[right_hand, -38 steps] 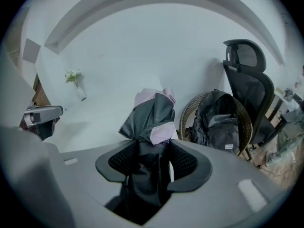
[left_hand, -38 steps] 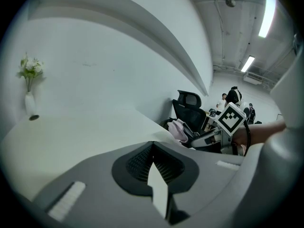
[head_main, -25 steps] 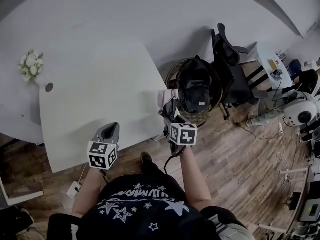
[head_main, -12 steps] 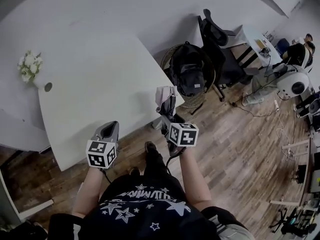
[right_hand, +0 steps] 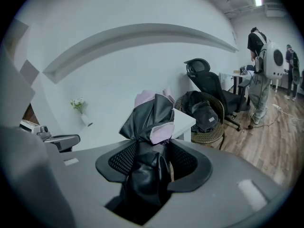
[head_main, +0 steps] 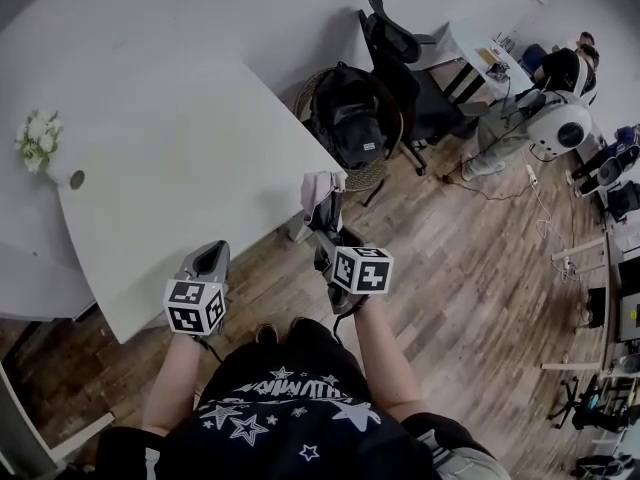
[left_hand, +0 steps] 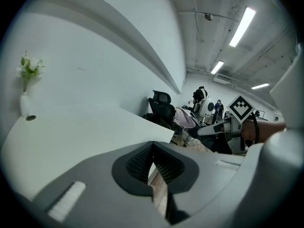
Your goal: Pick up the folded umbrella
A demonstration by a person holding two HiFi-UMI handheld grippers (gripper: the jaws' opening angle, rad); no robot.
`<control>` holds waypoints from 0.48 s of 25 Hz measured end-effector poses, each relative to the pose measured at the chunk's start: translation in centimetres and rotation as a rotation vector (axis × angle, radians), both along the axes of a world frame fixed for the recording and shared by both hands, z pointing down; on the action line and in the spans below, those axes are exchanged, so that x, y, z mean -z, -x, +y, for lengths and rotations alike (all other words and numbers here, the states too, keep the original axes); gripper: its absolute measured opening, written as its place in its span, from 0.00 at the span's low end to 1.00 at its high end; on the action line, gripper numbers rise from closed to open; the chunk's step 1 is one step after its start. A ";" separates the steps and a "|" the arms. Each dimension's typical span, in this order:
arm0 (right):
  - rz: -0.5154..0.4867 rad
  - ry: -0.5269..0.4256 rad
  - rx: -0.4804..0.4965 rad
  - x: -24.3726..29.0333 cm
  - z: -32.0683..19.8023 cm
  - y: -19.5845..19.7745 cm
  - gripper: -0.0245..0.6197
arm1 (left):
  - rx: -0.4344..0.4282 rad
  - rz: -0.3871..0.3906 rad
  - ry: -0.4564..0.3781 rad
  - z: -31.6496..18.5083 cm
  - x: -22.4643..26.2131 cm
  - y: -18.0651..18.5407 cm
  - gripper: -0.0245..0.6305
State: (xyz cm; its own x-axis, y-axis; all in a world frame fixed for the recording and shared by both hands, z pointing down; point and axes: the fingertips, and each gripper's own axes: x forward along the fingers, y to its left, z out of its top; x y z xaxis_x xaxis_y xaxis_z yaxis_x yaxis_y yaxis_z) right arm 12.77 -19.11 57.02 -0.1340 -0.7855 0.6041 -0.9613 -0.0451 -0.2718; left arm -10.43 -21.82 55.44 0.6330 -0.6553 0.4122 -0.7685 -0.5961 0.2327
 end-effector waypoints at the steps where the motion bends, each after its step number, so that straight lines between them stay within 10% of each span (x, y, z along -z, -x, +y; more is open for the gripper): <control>1: -0.001 -0.003 -0.001 0.1 0.0 0.0 0.40 | -0.003 0.004 -0.003 0.0 0.1 -0.2 0.04; 12: 0.009 -0.030 0.054 1.2 2.5 0.2 0.40 | -0.017 0.001 -0.010 2.6 0.7 -2.4 0.04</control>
State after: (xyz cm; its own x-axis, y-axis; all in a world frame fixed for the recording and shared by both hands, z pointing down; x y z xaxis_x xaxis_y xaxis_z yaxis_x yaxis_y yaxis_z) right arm 12.62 -16.61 55.85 -0.1711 -0.7951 0.5819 -0.9645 0.0144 -0.2638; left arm -8.00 -19.22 54.76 0.6443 -0.6487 0.4050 -0.7582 -0.6111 0.2273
